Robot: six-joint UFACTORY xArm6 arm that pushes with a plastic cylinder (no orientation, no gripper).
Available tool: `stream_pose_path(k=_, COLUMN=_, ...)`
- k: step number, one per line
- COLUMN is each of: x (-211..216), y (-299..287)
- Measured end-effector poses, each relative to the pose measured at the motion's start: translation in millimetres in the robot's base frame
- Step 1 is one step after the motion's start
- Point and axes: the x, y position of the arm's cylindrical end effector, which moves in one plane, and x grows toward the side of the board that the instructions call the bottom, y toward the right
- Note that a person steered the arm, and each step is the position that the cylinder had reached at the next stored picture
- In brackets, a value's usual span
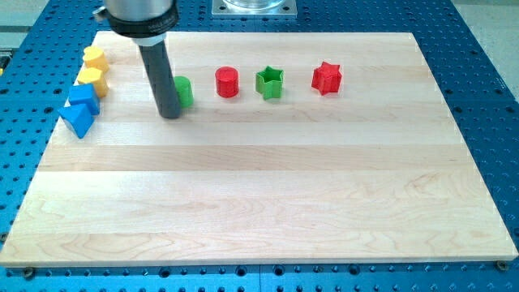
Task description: Adjust the blue blocks and hexagon below the heart
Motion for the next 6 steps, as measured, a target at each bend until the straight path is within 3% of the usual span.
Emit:
stream_pose_path(k=3, x=-5.8, y=-13.4)
stream_pose_path(k=6, x=41.2, y=-52.6)
